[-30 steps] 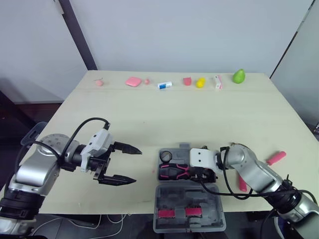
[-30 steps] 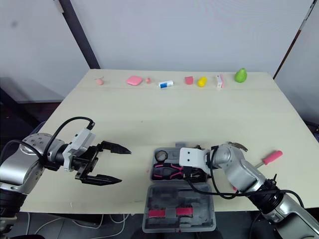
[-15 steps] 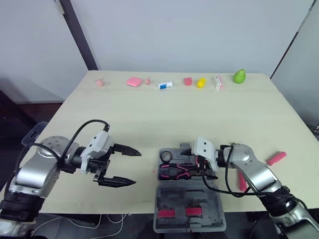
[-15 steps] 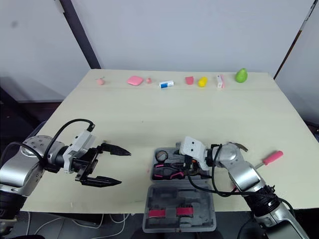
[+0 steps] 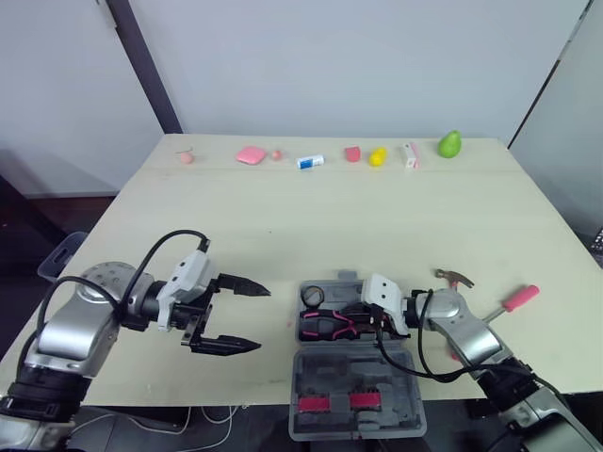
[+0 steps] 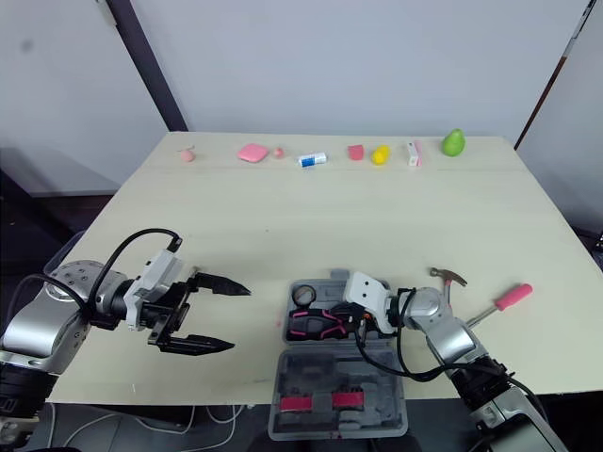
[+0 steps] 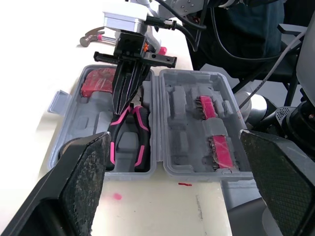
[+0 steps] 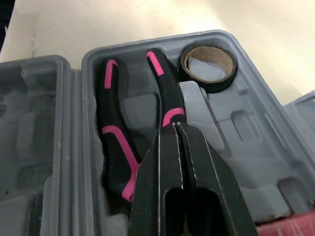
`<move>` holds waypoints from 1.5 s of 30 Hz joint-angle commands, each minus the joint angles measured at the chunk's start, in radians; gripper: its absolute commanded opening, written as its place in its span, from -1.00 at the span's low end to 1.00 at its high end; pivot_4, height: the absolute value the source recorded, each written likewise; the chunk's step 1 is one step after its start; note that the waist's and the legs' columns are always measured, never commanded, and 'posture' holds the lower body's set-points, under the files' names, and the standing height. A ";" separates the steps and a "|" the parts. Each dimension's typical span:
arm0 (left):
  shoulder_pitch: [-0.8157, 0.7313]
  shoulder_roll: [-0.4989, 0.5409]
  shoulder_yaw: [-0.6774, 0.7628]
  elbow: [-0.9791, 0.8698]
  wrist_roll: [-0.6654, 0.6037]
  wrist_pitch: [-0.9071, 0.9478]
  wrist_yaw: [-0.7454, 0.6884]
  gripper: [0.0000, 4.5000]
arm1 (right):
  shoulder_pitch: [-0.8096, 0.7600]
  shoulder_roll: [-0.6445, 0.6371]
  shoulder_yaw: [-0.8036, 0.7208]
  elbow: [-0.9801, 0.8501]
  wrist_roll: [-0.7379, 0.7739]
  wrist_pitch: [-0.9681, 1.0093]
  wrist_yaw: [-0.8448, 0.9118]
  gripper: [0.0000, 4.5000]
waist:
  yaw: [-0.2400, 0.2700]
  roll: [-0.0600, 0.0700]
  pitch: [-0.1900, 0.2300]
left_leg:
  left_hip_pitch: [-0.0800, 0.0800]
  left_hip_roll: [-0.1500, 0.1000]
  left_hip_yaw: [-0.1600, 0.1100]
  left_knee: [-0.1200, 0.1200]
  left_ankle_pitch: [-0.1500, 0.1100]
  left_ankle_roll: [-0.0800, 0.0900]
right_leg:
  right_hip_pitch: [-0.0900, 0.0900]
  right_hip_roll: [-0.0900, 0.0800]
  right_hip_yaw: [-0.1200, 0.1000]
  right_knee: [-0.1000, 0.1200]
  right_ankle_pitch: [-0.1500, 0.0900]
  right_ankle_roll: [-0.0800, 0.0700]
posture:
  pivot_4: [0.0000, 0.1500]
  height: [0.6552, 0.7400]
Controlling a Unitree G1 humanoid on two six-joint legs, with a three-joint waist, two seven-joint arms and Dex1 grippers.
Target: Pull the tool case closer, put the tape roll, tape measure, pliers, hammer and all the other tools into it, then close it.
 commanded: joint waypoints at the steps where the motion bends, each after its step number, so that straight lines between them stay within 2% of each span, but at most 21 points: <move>1: 0.008 -0.004 0.036 -0.006 0.004 -0.021 0.002 1.00 | -0.001 0.001 0.043 0.084 -0.056 0.044 -0.005 -0.98 | -0.001 0.000 0.000 | 0.004 0.000 0.001 -0.001 0.000 0.000 | 0.003 0.000 0.001 0.000 0.000 0.000 | 1.00 1.00; 6: 0.022 -0.010 0.045 0.000 0.010 -0.030 0.008 1.00 | -0.024 -0.034 0.117 0.205 -0.154 0.067 -0.006 -0.98 | -0.001 0.000 -0.001 | 0.014 0.001 0.002 -0.003 0.000 0.000 | 0.009 0.002 0.005 0.001 -0.001 -0.001 | 1.00 1.00; 9: 0.032 -0.012 0.048 -0.003 0.010 -0.031 0.011 1.00 | -0.032 -0.050 0.152 0.265 -0.197 0.077 -0.010 -0.98 | 0.000 0.000 -0.009 | 0.029 0.002 0.002 -0.005 0.000 0.000 | 0.022 0.002 0.007 0.000 -0.003 -0.005 | 1.00 1.00; 16: 0.040 -0.020 0.047 0.002 0.014 -0.034 0.017 1.00 | -0.029 -0.055 0.172 0.306 -0.207 0.074 -0.008 -0.98 | 0.006 0.001 -0.027 | 0.033 0.001 0.002 -0.005 0.000 0.000 | 0.025 0.001 0.008 -0.001 -0.004 -0.005 | 1.00 1.00; 22: 0.057 -0.048 0.046 0.010 0.024 -0.053 0.036 1.00 | -0.015 -0.050 0.135 0.285 -0.184 0.026 -0.043 -0.98 | 0.006 0.004 -0.026 | 0.046 0.002 0.002 -0.009 0.000 -0.001 | 0.038 -0.001 0.008 -0.006 -0.006 -0.003 | 1.00 1.00; 29: 0.080 -0.093 0.076 0.011 0.026 -0.061 0.095 1.00 | 0.006 -0.020 -0.033 0.116 -0.046 -0.016 -0.083 -0.98 | 0.007 0.005 -0.022 | 0.043 0.002 0.001 -0.010 0.000 0.000 | 0.037 -0.005 0.006 -0.009 -0.005 -0.005 | 1.00 1.00; 31: 0.087 -0.109 0.088 0.007 0.030 -0.065 0.123 1.00 | 0.018 -0.010 -0.081 0.069 -0.022 -0.027 -0.114 -0.98 | 0.004 0.010 -0.018 | 0.040 0.002 0.001 -0.010 0.000 0.000 | 0.036 -0.005 0.006 -0.012 -0.004 -0.005 | 1.00 1.00; 38: 0.116 -0.163 0.124 -0.027 0.008 -0.032 0.226 1.00 | 0.101 -0.025 -0.221 -0.130 0.104 -0.019 -0.121 -0.98 | 0.001 0.010 -0.016 | 0.007 0.001 0.000 -0.011 0.000 0.000 | 0.004 -0.001 0.005 -0.009 -0.001 -0.001 | 1.00 1.00; 45: 0.187 -0.222 0.170 -0.050 0.013 -0.015 0.356 1.00 | 0.276 -0.055 -0.417 -0.267 0.229 -0.030 -0.165 -0.98 | 0.003 0.010 -0.015 | 0.007 0.001 0.000 -0.019 0.000 0.000 | 0.004 -0.002 0.004 -0.015 -0.001 -0.001 | 1.00 1.00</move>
